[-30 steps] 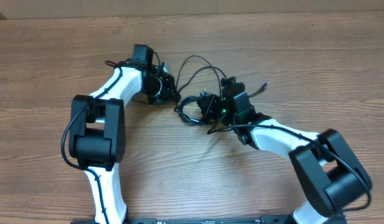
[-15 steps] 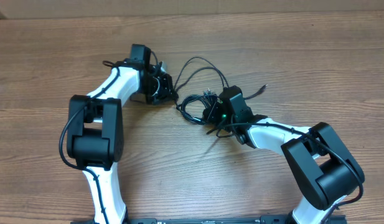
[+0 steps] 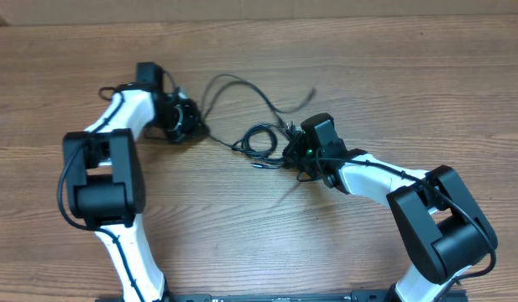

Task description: Untangle cables

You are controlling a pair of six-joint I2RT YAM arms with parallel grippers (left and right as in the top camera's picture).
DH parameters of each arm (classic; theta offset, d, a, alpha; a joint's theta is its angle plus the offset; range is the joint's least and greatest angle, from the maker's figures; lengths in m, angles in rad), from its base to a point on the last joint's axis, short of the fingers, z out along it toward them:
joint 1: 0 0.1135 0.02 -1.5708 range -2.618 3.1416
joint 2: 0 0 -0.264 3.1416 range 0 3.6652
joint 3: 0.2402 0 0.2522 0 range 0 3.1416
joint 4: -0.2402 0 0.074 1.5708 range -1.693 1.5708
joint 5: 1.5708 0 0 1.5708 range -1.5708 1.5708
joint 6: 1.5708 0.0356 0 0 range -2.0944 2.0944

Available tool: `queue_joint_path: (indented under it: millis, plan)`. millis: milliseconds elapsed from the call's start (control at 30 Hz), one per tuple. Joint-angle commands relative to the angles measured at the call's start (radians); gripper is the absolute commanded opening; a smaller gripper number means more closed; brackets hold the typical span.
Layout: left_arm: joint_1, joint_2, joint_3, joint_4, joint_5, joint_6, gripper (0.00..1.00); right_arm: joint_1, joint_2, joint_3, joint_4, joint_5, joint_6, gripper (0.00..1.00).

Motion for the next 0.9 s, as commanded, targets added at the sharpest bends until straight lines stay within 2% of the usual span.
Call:
queue_joint_path:
  millis: [0,267,300,367,400,533,633,667,733,800,867]
  plan:
    - [0.072,0.017,-0.026,0.002,-0.077,-0.063,0.04,-0.024,0.018,-0.025,-0.035,0.07,0.02,0.04]
    - [0.137,0.017,-0.077,0.02,-0.042,-0.064,0.11,-0.024,0.018,-0.025,-0.027,0.07,0.02,0.04]
    - [0.141,0.017,-0.077,0.019,-0.042,-0.064,0.16,-0.024,0.018,-0.025,-0.028,0.07,0.02,0.04]
    - [0.144,0.017,-0.077,0.019,-0.043,-0.062,0.48,-0.024,0.018,-0.025,-0.028,0.07,0.02,0.04]
    - [0.144,0.017,-0.077,0.019,-0.043,-0.06,0.57,-0.024,0.018,-0.025,-0.028,0.07,0.02,0.04]
    - [0.147,0.017,-0.077,0.024,-0.052,-0.056,0.66,-0.024,0.018,-0.025,-0.027,0.07,0.02,0.04]
    - [0.156,0.017,-0.077,0.031,-0.064,-0.056,0.93,-0.024,0.018,-0.025,-0.019,0.07,0.019,0.04]
    - [0.158,0.017,-0.077,0.036,-0.047,-0.034,0.96,-0.024,0.018,-0.025,-0.016,0.069,0.018,0.04]
    - [0.158,0.017,-0.076,0.051,0.061,0.071,0.94,-0.024,0.018,-0.025,-0.012,0.07,0.015,0.04]
    - [0.155,0.011,-0.071,0.046,0.207,0.143,0.82,-0.024,0.018,-0.025,-0.011,0.069,0.015,0.04]
    - [0.139,-0.01,-0.071,0.044,0.269,0.2,0.73,-0.024,0.018,-0.025,-0.004,0.057,0.014,0.04]
